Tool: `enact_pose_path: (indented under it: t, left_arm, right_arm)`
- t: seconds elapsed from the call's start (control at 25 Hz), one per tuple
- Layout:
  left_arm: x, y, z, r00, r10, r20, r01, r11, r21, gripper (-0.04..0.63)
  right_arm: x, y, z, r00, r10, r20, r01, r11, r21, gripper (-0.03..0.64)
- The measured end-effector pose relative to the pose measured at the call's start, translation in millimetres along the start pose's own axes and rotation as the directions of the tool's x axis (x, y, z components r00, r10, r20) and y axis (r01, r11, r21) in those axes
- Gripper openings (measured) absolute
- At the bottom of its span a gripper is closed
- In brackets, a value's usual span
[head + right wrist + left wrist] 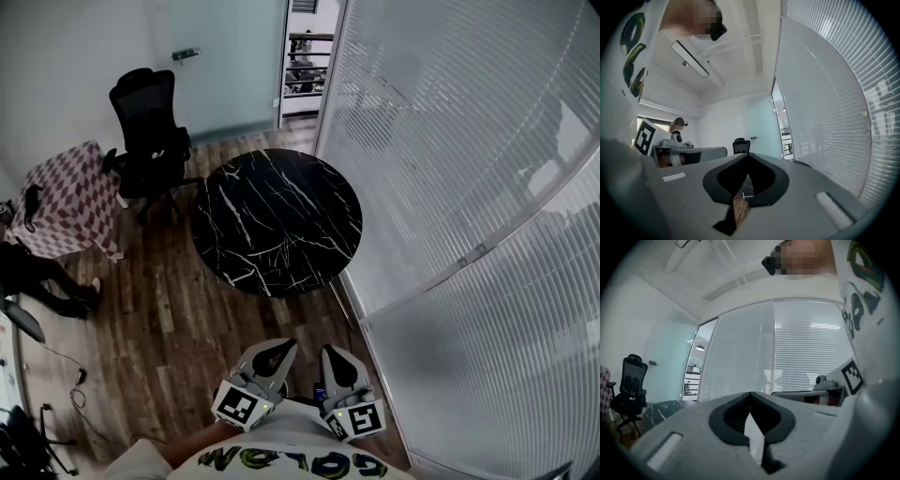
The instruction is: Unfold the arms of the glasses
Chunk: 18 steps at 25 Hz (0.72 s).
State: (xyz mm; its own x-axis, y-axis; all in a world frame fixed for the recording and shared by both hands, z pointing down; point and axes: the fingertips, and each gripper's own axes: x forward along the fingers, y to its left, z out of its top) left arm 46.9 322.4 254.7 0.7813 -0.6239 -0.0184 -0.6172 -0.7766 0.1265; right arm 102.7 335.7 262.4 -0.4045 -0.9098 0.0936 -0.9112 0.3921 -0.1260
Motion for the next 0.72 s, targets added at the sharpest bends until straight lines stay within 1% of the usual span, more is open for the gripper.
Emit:
enact_pose_path:
  t: [0.16,0.32,0.56,0.72]
  left_arm:
    - [8,13,-3,1.000,0.013,-0.013,-0.014,1.000,-0.012,0.005]
    - [19,34,-5,1.000,0.021,-0.011,-0.022,1.000,-0.014,0.005]
    - [39,87,-13,0.998,0.048,-0.029,-0.048,0.999,-0.022,0.005]
    - [57,126,6,0.999,0.050,0.000,-0.050,0.998,-0.027,0.005]
  right_arm:
    - [16,-4,2,1.000,0.013,0.018,-0.013,1.000,0.007,0.002]
    - [40,-11,-1,1.000,0.019,0.005,-0.019,1.000,0.010,0.002]
    - [94,-22,5,1.000,0.029,-0.004,-0.029,1.000,0.003,0.002]
    - [136,-26,15,1.000,0.027,-0.016,-0.027,1.000,-0.004,0.002]
